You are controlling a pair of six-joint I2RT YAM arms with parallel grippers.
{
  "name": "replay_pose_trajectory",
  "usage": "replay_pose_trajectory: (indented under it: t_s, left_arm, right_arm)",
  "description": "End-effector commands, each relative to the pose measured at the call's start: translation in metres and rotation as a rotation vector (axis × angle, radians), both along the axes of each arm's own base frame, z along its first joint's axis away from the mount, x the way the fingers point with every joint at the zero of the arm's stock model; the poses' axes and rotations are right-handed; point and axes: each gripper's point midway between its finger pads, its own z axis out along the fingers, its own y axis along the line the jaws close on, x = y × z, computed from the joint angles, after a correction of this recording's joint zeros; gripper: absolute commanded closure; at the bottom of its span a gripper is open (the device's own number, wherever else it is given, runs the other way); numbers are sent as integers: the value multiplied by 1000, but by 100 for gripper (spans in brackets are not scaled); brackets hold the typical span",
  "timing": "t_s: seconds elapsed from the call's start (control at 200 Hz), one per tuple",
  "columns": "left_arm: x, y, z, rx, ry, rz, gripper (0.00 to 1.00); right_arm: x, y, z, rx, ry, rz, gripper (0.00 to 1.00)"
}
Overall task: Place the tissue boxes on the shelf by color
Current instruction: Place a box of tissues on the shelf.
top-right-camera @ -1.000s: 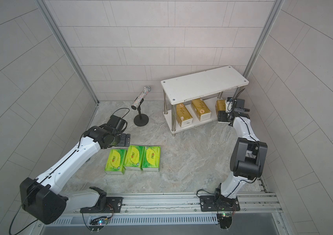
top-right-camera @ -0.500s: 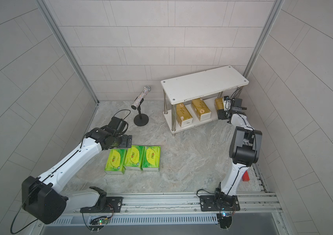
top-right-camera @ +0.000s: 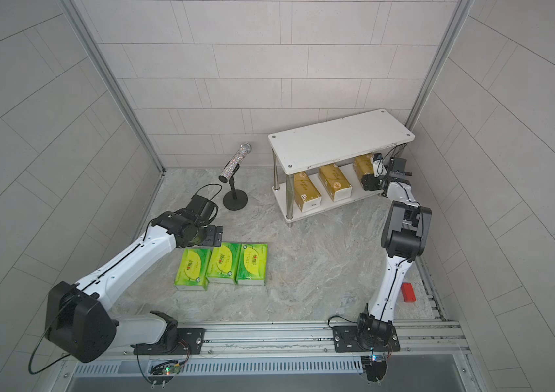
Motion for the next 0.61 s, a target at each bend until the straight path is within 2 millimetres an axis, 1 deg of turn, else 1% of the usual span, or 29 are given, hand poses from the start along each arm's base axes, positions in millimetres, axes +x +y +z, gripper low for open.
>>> replay_pose_trajectory:
  t_s: [0.0,0.22,0.3,0.43,0.475,0.555,0.6]
  left_arm:
    - [5,0,-1,24,3,-11,0]
    - [9,-2,-1,29,7,-12,0]
    - [9,-2,-1,28,8,-12,1]
    - [8,-1,-2,29,10,-10,1]
    - [7,-1,-2,29,9,-8,1]
    - [6,-1,-2,21,10,-7,1]
    - [5,-1,-2,18,7,-6,1]
  right_arm:
    - [9,4,11,28,-33,32,18]
    - [9,4,0,29,-7,37,17]
    - [7,4,-5,31,3,36,15]
    - [8,3,-6,40,0,27,9]
    - [7,4,-5,44,-1,27,10]
    - [5,9,-5,48,-5,50,14]
    - [4,10,-5,46,-3,57,15]
